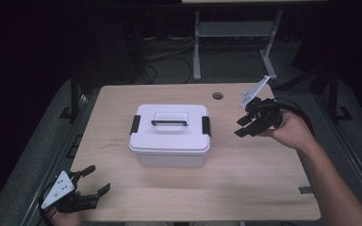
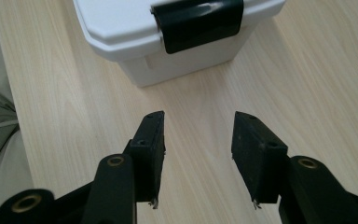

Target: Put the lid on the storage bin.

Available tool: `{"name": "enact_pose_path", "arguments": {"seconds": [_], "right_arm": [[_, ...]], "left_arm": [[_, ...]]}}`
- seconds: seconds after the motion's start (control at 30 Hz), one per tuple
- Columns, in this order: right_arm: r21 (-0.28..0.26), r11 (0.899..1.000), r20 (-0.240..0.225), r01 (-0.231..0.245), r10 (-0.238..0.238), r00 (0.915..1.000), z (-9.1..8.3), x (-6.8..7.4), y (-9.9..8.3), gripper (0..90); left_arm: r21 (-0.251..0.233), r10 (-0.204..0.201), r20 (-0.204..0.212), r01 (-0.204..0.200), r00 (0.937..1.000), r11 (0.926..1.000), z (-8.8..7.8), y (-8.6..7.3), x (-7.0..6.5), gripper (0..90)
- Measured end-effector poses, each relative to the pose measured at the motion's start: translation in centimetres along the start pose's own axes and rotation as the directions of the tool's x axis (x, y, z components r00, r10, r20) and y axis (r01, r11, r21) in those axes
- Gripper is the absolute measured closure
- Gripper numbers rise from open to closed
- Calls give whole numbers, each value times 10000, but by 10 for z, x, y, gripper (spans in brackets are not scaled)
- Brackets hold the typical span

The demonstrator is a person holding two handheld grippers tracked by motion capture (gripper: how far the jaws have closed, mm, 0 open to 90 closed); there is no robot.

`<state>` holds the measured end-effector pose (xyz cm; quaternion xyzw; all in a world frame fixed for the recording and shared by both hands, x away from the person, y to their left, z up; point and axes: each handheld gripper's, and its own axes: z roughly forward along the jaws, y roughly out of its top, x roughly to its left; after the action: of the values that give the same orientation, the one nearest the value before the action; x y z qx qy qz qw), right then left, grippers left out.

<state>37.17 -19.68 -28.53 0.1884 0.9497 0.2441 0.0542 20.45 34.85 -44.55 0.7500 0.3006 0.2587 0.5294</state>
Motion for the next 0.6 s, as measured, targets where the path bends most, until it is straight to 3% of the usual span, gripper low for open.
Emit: {"name": "enact_pose_path", "arguments": {"seconds": [0.6], "right_arm": [[-120,9988,64,-474,475,9989,6,-1,-25,484]], "left_arm": [[16,-8,-16,8,10000,10000,0,0,0,157]]}}
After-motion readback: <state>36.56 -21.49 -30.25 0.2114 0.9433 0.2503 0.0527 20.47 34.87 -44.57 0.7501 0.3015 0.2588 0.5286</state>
